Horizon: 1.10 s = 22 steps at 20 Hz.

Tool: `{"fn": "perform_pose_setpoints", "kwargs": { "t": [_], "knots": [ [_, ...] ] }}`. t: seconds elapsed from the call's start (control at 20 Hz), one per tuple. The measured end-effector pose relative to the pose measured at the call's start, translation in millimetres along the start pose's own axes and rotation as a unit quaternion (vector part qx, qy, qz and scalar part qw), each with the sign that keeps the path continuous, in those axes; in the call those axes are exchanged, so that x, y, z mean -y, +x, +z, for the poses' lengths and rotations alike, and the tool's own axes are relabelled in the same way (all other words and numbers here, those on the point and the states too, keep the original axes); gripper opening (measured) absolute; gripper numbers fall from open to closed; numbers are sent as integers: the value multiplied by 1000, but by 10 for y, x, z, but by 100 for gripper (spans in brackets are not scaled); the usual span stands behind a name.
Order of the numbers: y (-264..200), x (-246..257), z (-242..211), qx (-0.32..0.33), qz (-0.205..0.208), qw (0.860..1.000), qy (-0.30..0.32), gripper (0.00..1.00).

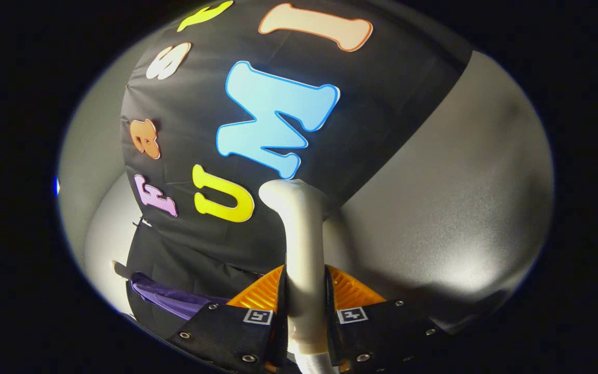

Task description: Iron the clothes twice with a garment steamer, once on the left side and once on the right side.

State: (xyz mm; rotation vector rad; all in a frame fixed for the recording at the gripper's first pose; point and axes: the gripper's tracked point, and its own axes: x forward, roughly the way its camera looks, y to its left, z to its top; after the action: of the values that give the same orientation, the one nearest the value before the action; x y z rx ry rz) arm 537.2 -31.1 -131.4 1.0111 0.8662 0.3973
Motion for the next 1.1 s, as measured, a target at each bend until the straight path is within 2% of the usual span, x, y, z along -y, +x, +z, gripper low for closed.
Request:
{"fn": "perform_pose_setpoints", "kwargs": {
  "t": [0.25,0.45,0.7,1.1],
  "knots": [
    [-301,-262,-275,18,9,998,-66,29],
    [-627,-481,-603,20,34,996,-78,29],
    [-1045,-520,-925,81,6,991,-108,29],
    [-1715,-684,-1741,152,-22,976,-155,29]
  ]
}}
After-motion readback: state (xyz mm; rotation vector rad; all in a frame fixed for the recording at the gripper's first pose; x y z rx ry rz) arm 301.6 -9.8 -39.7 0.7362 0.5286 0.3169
